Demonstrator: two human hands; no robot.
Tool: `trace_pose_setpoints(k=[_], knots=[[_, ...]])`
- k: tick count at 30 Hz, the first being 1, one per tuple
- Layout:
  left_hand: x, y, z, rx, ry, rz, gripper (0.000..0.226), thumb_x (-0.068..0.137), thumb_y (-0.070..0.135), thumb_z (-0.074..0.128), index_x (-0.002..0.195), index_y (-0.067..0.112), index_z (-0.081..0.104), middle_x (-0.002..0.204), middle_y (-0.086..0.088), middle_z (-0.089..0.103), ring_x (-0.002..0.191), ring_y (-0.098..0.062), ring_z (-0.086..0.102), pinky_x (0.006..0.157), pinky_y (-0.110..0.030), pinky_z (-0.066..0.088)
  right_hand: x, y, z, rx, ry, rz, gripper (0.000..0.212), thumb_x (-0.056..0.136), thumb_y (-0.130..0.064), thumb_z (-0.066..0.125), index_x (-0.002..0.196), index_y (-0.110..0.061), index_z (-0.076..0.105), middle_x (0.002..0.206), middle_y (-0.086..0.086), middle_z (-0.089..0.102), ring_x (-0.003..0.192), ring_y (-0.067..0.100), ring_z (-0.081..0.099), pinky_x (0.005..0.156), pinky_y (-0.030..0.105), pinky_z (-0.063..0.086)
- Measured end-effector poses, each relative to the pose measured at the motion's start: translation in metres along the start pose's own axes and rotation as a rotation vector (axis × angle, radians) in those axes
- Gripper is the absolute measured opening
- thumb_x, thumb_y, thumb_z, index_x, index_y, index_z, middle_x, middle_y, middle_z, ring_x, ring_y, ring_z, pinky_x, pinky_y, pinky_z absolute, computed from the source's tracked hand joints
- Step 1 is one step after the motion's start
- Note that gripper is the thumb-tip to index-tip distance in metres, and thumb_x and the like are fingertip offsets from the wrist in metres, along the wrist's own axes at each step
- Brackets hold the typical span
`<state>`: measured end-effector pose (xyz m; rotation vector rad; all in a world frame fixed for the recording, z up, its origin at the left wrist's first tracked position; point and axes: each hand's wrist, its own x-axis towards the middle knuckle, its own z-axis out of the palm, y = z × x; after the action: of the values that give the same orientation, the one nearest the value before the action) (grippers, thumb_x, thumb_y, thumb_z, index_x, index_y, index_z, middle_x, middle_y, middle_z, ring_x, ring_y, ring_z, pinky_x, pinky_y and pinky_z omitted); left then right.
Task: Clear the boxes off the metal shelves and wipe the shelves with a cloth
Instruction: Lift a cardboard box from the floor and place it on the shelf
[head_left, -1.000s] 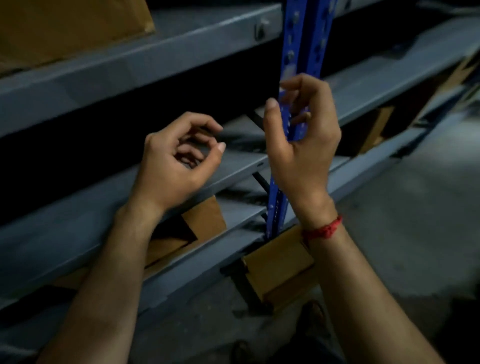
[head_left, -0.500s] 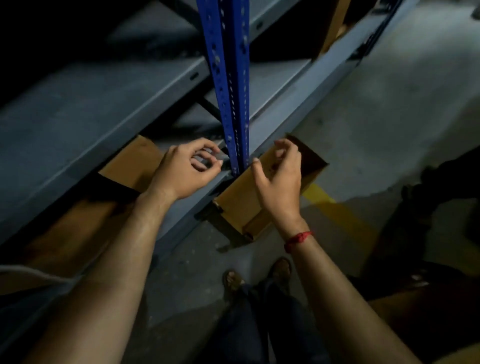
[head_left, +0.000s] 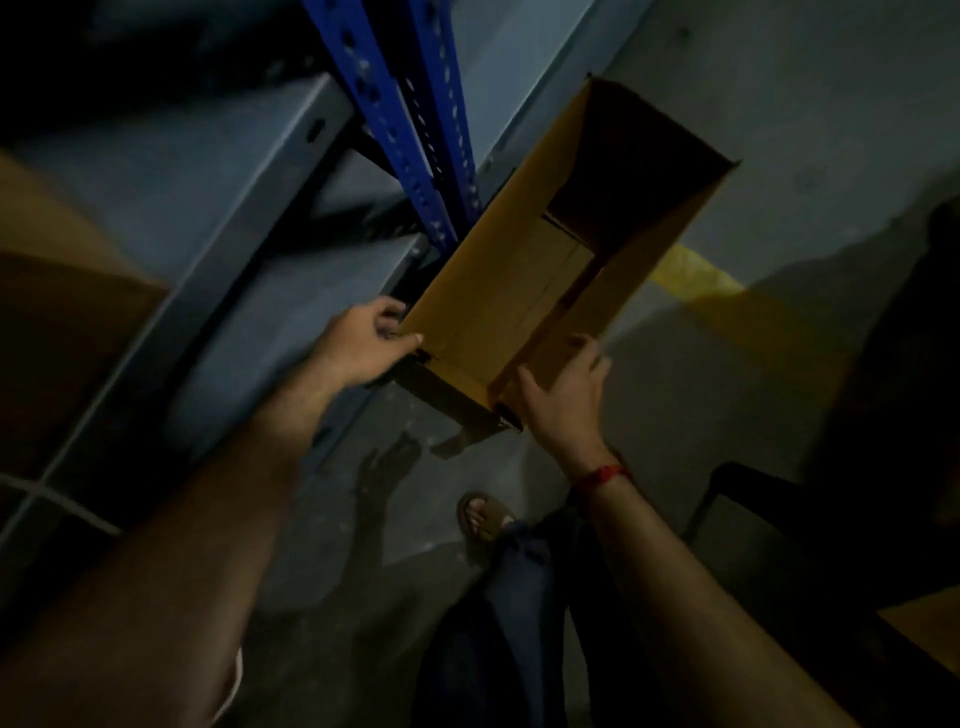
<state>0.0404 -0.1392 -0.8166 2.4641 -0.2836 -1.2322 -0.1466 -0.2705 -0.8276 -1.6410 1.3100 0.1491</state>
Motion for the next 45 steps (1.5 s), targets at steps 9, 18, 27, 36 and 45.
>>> trace_pose_setpoints(k=[9, 18, 27, 36, 45], knots=[[0.135, -0.059, 0.088, 0.187, 0.004, -0.057, 0.068, 0.09, 0.023, 0.072, 0.149, 0.02, 0.036, 0.14, -0.011, 0.051, 0.125, -0.031, 0.054, 0.106, -0.049, 0.046, 0.096, 0.123, 0.085, 0.079, -0.019, 0.325, 0.092, 0.093, -0.018, 0.069, 0.156, -0.009, 0.002, 0.157, 0.018, 0.009, 0.134, 0.036, 0.041, 0.106, 0.036, 0.039], [0.177, -0.095, 0.126, 0.538, 0.265, 0.043, 0.035, 0.095, 0.019, 0.061, 0.126, 0.008, 0.053, 0.129, -0.022, 0.057, 0.122, -0.042, 0.052, 0.105, -0.05, 0.034, 0.13, 0.181, 0.131, 0.19, -0.073, 0.366, 0.048, 0.1, -0.028, 0.056, 0.143, -0.014, 0.041, 0.135, 0.006, 0.059, 0.123, 0.027, 0.057, 0.104, 0.043, 0.049], [0.172, -0.106, 0.128, 0.084, 0.275, -0.011, 0.033, 0.093, 0.014, 0.069, 0.124, 0.006, 0.06, 0.117, -0.011, 0.065, 0.106, -0.025, 0.061, 0.086, -0.033, 0.048, 0.134, 0.187, 0.138, 0.236, -0.003, 0.373, 0.056, 0.092, -0.004, 0.053, 0.145, -0.017, 0.041, 0.119, 0.007, 0.065, 0.099, 0.025, 0.067, 0.087, 0.047, 0.06], [0.099, -0.016, 0.091, -0.149, 0.197, 0.18, 0.031, 0.086, 0.033, 0.076, 0.108, 0.023, 0.058, 0.109, 0.002, 0.064, 0.099, -0.015, 0.065, 0.081, -0.032, 0.057, 0.112, 0.106, 0.036, 0.304, 0.031, 0.396, 0.053, 0.068, -0.026, 0.04, 0.118, -0.031, 0.056, 0.106, 0.002, 0.069, 0.089, 0.03, 0.069, 0.078, 0.05, 0.06], [0.022, 0.07, 0.052, 0.065, 0.463, 0.389, 0.029, 0.086, 0.026, 0.071, 0.109, 0.01, 0.06, 0.107, 0.001, 0.051, 0.099, -0.014, 0.053, 0.082, -0.028, 0.046, 0.054, -0.004, -0.08, 0.357, -0.151, 0.45, 0.034, 0.097, -0.028, 0.05, 0.128, -0.013, 0.056, 0.113, 0.008, 0.062, 0.083, 0.021, 0.06, 0.06, 0.035, 0.053]])
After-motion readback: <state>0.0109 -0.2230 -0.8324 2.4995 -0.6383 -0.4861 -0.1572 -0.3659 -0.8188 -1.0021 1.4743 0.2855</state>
